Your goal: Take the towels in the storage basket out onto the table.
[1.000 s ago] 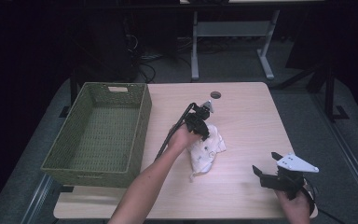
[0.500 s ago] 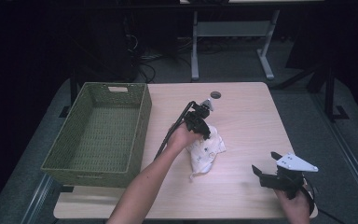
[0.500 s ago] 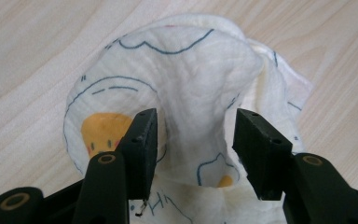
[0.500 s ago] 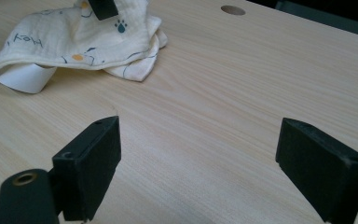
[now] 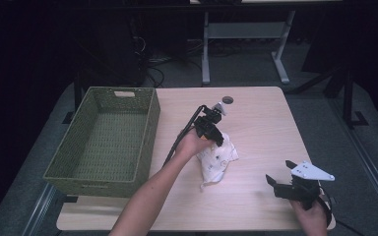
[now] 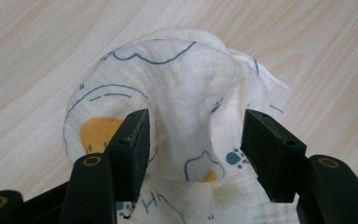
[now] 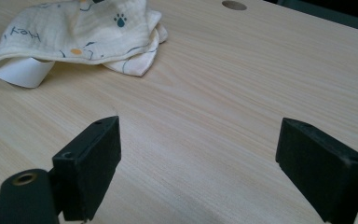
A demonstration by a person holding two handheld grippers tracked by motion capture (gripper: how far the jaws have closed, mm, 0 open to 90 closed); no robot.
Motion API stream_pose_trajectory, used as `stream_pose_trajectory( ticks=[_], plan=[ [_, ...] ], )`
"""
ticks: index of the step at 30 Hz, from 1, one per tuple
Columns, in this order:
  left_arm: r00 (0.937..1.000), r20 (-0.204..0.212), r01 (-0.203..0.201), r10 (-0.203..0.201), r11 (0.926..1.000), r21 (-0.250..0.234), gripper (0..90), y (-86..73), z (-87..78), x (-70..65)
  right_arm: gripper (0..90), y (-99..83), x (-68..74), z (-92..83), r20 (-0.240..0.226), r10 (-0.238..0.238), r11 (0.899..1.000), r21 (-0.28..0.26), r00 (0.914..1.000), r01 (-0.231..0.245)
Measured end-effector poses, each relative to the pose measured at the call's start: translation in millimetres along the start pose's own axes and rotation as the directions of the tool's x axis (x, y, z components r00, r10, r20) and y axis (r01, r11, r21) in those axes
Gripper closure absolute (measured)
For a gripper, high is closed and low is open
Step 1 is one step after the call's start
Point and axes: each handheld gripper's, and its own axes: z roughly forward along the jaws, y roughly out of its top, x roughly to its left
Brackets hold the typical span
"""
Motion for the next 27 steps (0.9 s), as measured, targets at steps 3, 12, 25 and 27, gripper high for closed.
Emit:
stream_pose_trajectory(
  ticks=[3, 12, 25, 27],
  plan=[
    [0.9999, -0.003, -0.012, 0.012, 0.9999, -0.006, 39.4, -0.7, -3.7, -0.8, 13.6, -0.1, -0.6, 0.0, 0.003, 0.002, 1.0, 0.007, 1.0, -0.003],
    [0.9999, -0.001, -0.013, 0.013, 0.9984, -0.054, 33.8, -11.1, -16.1, -1.0, 13.6, 0.0, -0.7, 1.0, 0.005, 0.006, 1.0, 0.01, 1.0, -0.006],
    [0.9998, 0.013, -0.014, 0.015, 0.9953, -0.096, 32.4, -30.4, -25.3, -1.5, 13.6, 0.2, -2.1, 3.4, 0.024, 0.015, 1.0, 0.021, 0.9996, -0.015],
    [0.9996, 0.007, -0.028, 0.028, 0.996, -0.085, 32.4, -32.2, -25.5, -2.2, 13.5, 0.1, -2.0, 3.1, 0.026, 0.013, 1.0, 0.023, 0.9996, -0.014]
  ],
)
